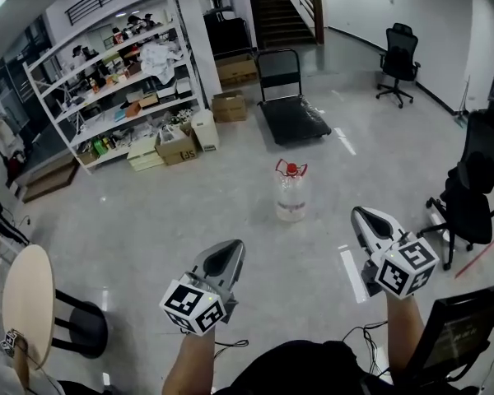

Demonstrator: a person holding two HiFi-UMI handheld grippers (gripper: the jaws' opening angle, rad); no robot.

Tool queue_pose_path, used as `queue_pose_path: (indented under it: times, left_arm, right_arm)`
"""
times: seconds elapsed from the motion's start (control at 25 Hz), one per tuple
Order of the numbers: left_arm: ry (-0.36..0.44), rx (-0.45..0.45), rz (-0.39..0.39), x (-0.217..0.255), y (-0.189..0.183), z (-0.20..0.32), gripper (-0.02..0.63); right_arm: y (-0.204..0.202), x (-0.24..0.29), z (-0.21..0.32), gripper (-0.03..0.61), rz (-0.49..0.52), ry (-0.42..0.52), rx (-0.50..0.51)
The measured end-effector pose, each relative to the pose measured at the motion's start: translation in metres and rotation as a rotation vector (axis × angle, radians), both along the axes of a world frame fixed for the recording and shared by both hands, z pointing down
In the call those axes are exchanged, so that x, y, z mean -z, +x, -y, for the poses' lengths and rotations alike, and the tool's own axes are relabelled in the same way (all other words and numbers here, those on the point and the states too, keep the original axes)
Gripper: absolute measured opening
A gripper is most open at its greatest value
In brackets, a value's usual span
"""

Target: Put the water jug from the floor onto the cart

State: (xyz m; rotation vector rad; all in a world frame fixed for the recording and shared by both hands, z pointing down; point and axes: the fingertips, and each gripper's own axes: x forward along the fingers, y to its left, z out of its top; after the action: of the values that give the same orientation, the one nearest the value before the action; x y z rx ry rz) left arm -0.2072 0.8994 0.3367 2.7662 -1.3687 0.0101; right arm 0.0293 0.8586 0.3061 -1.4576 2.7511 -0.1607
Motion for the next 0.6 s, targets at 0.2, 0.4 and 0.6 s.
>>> queue_pose_path:
  times: [0.2, 0.4, 0.6]
  left_arm:
    - [-0.027, -0.034, -0.015, -0.017, -0.015, 0.025, -0.005]
    - [-0.056, -0.051, -0.018, -0.029, -0.010, 0.075, -0.005]
    - [-0.056, -0.054, -0.035, -0.025, 0.014, 0.159, -0.006]
  right_arm:
    - [-0.017, -0.007, 0.016, 0.002, 0.026, -0.006, -0.021]
    - [-0.005, -0.031, 0.065, 0.036, 0.058, -0.077, -0.076]
    - [0.010, -0.038, 0.148, 0.085, 0.103, -0.096, -0.044]
